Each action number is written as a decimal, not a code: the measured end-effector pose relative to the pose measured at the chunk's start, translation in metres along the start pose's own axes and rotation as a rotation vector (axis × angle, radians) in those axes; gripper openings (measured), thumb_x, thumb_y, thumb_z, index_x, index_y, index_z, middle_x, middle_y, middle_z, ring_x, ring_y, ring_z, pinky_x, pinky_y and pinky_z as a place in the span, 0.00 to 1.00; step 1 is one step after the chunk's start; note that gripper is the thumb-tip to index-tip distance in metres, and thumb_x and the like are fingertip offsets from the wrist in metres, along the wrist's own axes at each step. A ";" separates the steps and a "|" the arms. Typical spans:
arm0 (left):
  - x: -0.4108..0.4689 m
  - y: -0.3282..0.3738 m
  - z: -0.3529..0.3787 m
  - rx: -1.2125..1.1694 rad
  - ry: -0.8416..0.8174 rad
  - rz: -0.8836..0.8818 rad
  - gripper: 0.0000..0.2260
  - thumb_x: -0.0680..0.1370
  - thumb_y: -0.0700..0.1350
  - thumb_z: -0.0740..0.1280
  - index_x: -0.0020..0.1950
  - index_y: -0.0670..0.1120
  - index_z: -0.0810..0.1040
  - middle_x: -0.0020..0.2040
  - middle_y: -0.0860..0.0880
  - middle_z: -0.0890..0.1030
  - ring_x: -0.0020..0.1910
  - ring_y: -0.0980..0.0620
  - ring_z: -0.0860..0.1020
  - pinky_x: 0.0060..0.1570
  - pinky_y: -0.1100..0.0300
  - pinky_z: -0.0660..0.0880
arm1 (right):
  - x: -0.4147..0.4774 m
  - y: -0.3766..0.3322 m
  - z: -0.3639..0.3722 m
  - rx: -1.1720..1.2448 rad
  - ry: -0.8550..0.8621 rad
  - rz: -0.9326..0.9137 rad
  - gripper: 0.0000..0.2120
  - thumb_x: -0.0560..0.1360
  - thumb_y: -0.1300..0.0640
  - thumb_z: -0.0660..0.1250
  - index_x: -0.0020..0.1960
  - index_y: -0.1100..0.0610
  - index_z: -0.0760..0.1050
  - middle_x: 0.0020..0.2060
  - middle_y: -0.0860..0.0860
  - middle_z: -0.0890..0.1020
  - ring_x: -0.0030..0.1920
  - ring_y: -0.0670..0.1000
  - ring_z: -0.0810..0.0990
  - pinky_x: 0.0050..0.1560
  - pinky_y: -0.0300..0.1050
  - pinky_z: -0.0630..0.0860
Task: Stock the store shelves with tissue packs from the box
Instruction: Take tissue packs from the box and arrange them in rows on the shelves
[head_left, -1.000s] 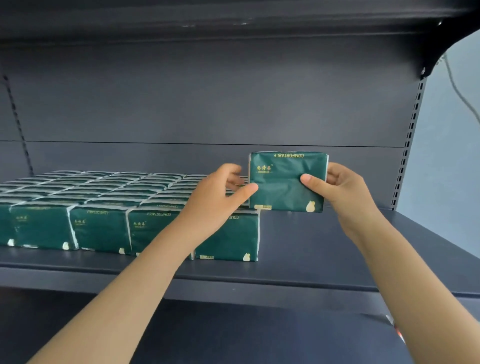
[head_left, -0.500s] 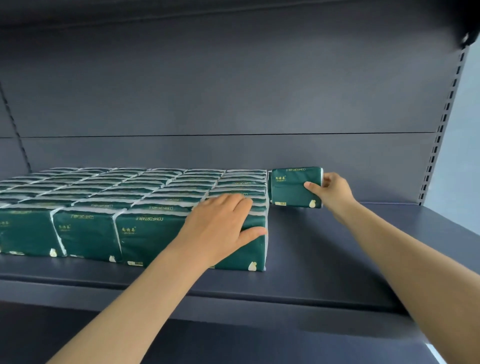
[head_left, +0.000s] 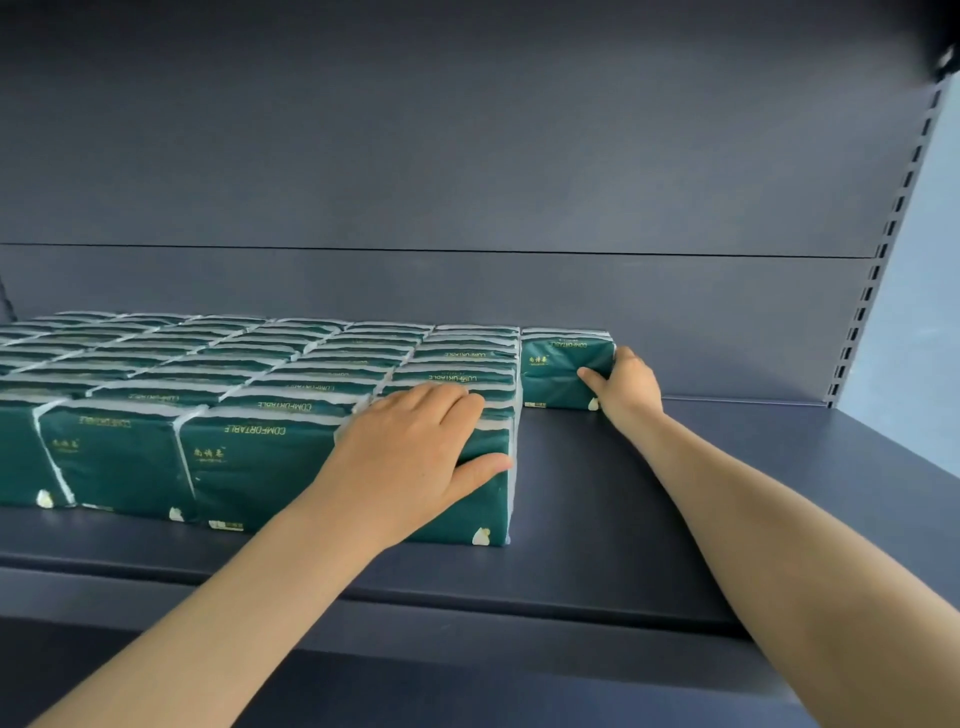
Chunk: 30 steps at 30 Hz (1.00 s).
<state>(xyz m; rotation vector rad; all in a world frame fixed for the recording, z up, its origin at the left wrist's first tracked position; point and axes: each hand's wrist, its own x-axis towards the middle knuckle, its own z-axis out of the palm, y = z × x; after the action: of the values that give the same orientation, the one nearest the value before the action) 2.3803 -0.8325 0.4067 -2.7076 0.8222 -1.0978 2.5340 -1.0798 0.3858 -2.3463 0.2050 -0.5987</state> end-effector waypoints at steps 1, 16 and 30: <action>0.000 0.000 0.000 0.014 0.002 0.002 0.34 0.80 0.63 0.40 0.48 0.44 0.80 0.46 0.49 0.82 0.44 0.49 0.82 0.37 0.56 0.80 | -0.001 0.001 -0.001 0.012 -0.014 0.004 0.17 0.77 0.51 0.66 0.58 0.62 0.70 0.49 0.55 0.77 0.45 0.53 0.77 0.43 0.44 0.67; -0.003 -0.001 -0.054 0.047 -0.114 -0.143 0.36 0.76 0.67 0.37 0.67 0.47 0.68 0.63 0.50 0.74 0.63 0.50 0.71 0.64 0.56 0.64 | -0.070 -0.024 -0.083 -0.612 -0.485 -0.077 0.18 0.75 0.46 0.64 0.39 0.61 0.72 0.37 0.52 0.73 0.46 0.56 0.73 0.35 0.41 0.67; -0.125 -0.060 -0.253 0.090 -0.176 -0.247 0.14 0.81 0.51 0.57 0.56 0.42 0.74 0.53 0.44 0.75 0.52 0.43 0.75 0.53 0.48 0.74 | -0.285 -0.181 -0.196 -0.843 -0.159 -0.296 0.21 0.77 0.50 0.64 0.64 0.62 0.71 0.60 0.57 0.76 0.60 0.60 0.74 0.56 0.48 0.73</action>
<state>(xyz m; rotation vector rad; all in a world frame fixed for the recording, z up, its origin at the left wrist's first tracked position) 2.1627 -0.6912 0.5329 -2.8314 0.4113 -0.8936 2.1870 -0.9750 0.5310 -3.2655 0.0291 -0.5163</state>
